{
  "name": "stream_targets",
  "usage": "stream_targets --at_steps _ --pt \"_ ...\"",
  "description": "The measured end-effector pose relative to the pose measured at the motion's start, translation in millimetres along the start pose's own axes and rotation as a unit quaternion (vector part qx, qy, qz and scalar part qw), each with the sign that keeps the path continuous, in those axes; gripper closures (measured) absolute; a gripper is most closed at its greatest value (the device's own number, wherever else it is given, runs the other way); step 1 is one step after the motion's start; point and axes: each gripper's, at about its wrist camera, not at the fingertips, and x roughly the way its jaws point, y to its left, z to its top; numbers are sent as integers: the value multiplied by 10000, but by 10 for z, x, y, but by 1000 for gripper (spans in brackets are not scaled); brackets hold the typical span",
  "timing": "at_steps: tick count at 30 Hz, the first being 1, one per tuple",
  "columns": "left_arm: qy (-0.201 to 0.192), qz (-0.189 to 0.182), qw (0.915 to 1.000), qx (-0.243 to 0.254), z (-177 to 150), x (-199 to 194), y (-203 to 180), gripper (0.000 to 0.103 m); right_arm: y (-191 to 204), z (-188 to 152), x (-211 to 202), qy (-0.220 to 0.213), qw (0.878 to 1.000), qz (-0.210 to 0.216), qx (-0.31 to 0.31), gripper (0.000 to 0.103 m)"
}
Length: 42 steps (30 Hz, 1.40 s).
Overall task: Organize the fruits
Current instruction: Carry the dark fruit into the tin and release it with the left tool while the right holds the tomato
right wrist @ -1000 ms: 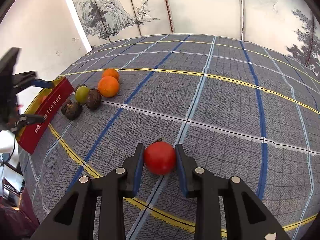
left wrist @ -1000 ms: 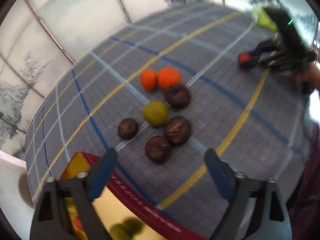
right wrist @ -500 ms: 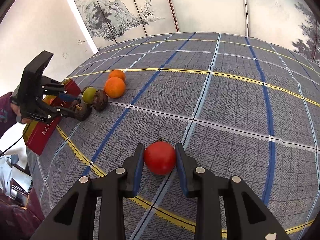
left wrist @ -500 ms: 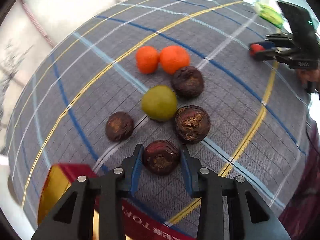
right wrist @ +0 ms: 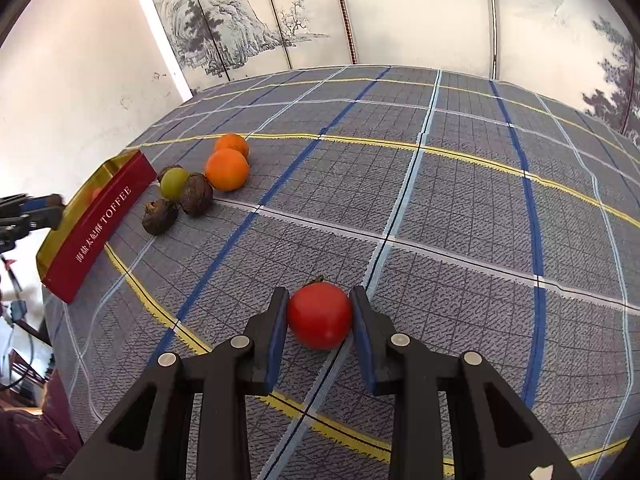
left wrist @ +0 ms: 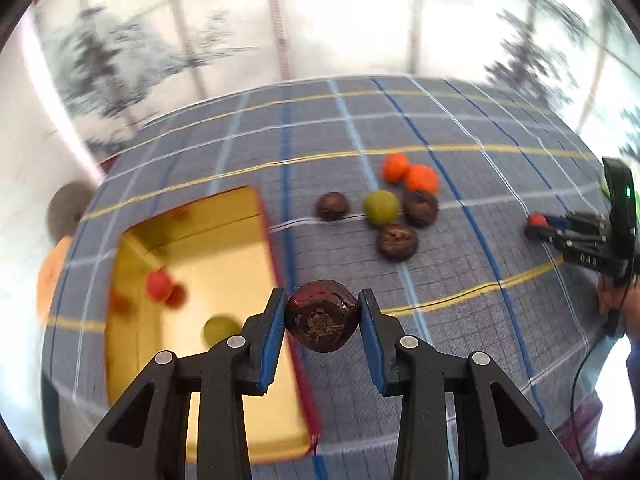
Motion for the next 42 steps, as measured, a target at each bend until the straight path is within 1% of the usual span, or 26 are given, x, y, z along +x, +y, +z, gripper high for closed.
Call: stream_targets --at_steps 2,6,9,13,15,22,25,27,37,42 --pt "-85 217 9996 -183 -96 -85 72 66 16 -6 2 5 10000 -47 -38 74" --pt "-217 668 9968 -370 -255 -161 190 66 40 -4 4 18 9998 -135 -113 74" --pt "-228 873 9945 -526 -382 -204 312 66 75 0 6 29 9996 -215 -178 74" --pt "-169 979 9922 -747 -506 -196 470 66 104 -5 8 38 9993 -295 -241 74" --pt "-132 1012 9917 -777 -548 -180 521 66 116 -6 10 42 9991 -326 -260 74" --pt "-32 1304 9878 -851 -648 -83 663 66 125 -14 5 38 9990 -379 -252 74" --pt "13 1347 9869 -885 -675 -39 718 66 143 -19 5 36 9988 -420 -251 73" --pt "44 1395 9861 -901 -684 -8 753 66 143 -22 2 30 9989 -400 -228 72" --pt "151 1581 9829 -929 -736 126 876 65 145 -88 -50 -38 9999 -132 87 72" --pt "209 1679 9813 -915 -758 204 915 65 173 -101 -57 -32 9999 -63 149 72"
